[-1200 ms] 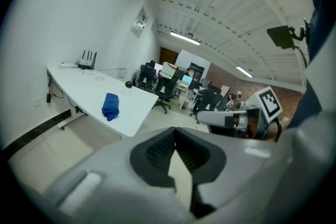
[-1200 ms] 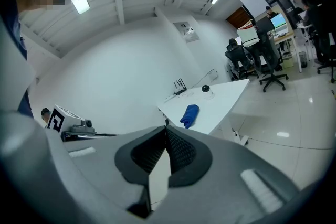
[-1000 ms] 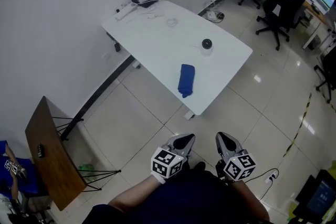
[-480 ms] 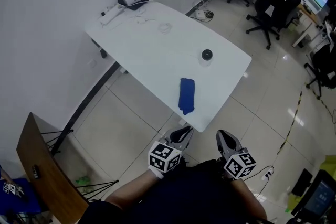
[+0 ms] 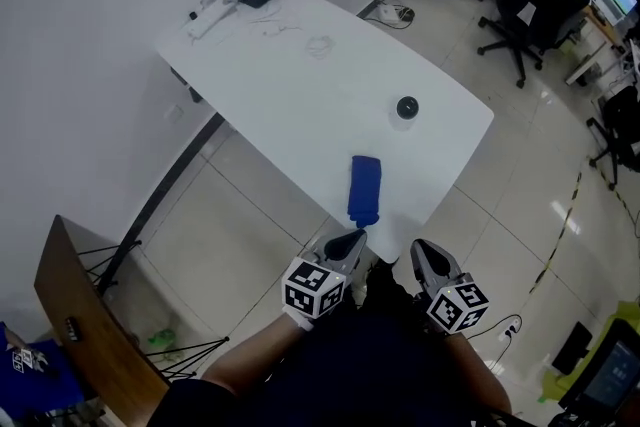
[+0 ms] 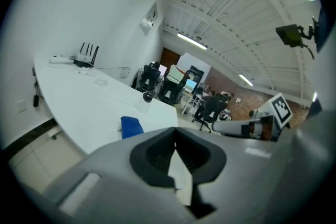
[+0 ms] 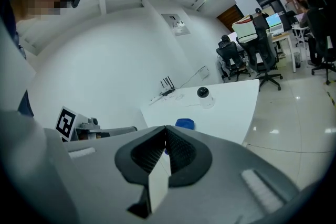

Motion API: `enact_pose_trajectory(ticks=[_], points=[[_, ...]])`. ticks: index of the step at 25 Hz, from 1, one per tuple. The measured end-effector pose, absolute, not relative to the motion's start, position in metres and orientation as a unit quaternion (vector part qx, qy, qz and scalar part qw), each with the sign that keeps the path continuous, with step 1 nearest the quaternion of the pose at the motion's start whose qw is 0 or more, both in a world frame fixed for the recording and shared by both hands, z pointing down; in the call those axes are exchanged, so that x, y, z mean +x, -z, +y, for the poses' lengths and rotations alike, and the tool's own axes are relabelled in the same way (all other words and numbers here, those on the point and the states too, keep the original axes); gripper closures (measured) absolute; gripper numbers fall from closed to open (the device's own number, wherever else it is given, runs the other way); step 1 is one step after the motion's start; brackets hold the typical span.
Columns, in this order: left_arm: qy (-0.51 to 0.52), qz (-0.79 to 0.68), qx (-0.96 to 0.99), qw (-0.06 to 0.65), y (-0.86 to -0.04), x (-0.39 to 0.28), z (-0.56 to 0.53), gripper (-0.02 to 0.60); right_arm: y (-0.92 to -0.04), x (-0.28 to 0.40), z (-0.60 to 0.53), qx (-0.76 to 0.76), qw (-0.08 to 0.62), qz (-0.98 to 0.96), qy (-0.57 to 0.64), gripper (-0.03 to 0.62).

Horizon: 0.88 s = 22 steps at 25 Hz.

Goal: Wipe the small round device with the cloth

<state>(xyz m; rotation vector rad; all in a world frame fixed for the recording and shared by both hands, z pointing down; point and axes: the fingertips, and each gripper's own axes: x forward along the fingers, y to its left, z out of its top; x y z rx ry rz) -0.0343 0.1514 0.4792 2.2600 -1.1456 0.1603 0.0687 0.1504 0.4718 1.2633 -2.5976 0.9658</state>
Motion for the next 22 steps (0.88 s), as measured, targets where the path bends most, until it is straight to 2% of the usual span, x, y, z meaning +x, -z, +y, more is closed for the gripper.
enact_pose_trajectory(ticks=[11,16,22], points=[[-0.096,-0.471,0.822,0.304,-0.489,-0.027,0.075,0.577,-0.484,0.067,0.055,0.353,0.054,-0.868,-0.344,0.582],[-0.131,-0.505,0.779,0.347,-0.527,-0.042,0.049,0.577,-0.514,0.044,0.035,0.294,0.079,-0.865,-0.4,0.577],[-0.121,-0.524,0.724,0.432,-0.573,-0.077,0.025,0.536,-0.564,0.012,0.025,0.236,0.116,-0.837,-0.479,0.457]])
